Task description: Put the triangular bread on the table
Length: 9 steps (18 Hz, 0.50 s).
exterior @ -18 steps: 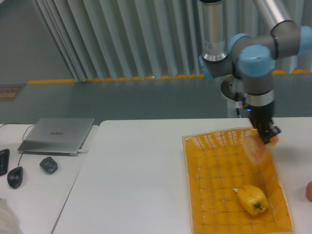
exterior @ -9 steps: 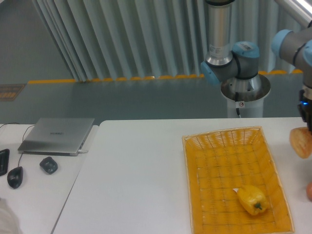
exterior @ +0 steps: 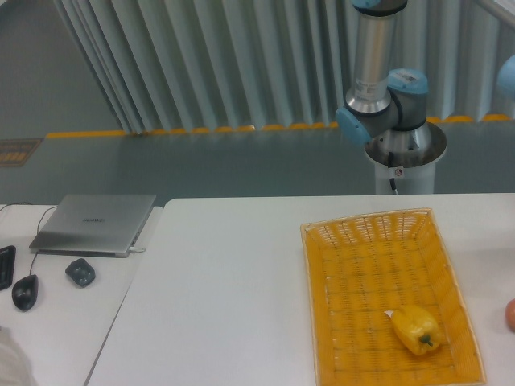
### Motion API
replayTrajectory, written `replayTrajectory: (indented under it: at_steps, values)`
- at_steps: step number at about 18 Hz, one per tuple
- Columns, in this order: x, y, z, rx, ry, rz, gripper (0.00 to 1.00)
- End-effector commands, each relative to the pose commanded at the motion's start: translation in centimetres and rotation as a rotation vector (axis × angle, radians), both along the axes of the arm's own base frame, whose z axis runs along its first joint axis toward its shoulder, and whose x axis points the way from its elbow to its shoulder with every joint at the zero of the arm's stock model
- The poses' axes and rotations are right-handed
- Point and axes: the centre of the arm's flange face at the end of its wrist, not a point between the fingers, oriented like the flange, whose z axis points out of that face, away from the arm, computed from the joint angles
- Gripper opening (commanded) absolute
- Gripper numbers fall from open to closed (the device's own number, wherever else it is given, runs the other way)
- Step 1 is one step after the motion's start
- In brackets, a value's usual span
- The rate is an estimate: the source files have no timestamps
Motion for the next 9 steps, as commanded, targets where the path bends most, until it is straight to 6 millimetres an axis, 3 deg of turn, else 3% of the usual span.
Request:
replayTrajectory:
  at_steps: [9]
  values:
    - [1.1,2.0,0.2,0.054,-0.011,-0.03,1.0]
